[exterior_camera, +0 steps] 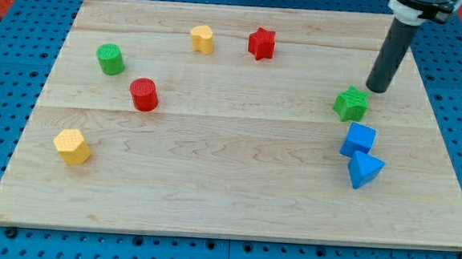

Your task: Slide the red star closer towards the green star

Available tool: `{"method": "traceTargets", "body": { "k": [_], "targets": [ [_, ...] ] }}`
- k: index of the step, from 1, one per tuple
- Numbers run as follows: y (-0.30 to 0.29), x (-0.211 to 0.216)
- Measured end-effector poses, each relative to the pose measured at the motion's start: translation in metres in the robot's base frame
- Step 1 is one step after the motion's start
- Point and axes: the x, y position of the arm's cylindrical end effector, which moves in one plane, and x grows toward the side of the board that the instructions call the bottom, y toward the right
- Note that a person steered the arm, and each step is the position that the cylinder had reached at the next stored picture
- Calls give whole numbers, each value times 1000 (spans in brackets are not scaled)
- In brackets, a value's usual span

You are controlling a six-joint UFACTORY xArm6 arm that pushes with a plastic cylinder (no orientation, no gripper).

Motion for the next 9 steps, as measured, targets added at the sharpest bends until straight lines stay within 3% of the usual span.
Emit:
{"method": "traceTargets", "body": {
  "k": [1,2,4,5,6,9],
  "targets": [
    [17,12],
    [3,-11],
    [-73,-158],
    [-189,-158],
    [-217,-100],
    [-102,-45]
  ]
}}
